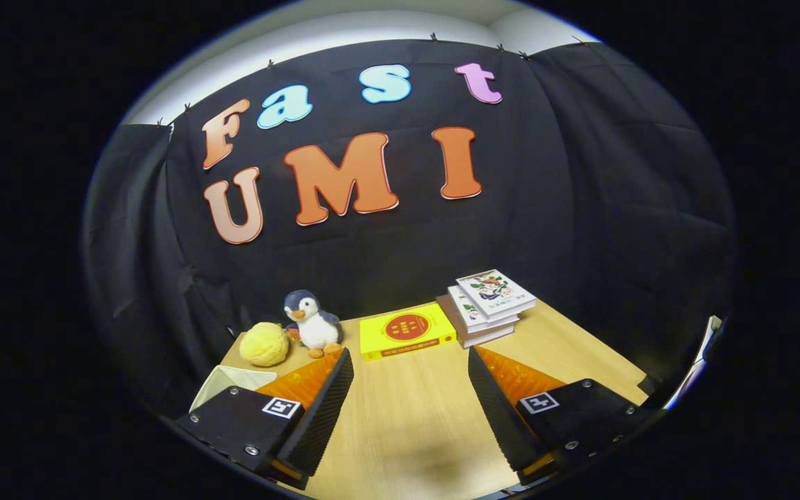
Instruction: Open the storage box then place both shoes into the box .Put the left shoe in first, then the right shoe, with the right side of both shoes facing outward in a uniform manner.
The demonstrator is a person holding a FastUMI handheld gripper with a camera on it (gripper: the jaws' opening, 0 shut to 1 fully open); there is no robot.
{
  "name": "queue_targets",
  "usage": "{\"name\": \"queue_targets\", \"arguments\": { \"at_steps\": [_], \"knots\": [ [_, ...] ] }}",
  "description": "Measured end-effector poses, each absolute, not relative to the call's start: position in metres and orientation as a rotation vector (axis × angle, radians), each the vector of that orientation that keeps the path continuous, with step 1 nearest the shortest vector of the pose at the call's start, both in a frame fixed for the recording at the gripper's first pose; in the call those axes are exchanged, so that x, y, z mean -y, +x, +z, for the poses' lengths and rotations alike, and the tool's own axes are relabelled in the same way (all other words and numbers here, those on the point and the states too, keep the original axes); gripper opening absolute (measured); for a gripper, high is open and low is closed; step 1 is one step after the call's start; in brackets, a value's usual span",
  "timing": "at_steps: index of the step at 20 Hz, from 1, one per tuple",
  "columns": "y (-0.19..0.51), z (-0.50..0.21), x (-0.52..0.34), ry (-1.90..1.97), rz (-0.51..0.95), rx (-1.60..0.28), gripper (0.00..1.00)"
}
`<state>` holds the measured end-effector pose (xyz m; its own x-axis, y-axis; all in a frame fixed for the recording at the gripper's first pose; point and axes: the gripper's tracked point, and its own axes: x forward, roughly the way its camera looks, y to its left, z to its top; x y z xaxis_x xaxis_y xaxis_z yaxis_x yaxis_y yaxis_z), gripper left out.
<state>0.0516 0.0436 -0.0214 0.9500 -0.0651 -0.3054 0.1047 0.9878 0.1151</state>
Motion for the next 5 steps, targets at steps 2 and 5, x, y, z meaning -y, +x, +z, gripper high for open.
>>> {"name": "queue_targets", "arguments": {
  "at_steps": [2, 5],
  "knots": [
    [0.053, -0.017, -0.014, 0.136, -0.111, -0.292, 0.99],
    [0.055, -0.013, 0.026, 0.131, -0.136, -0.273, 0.99]
  ]
}}
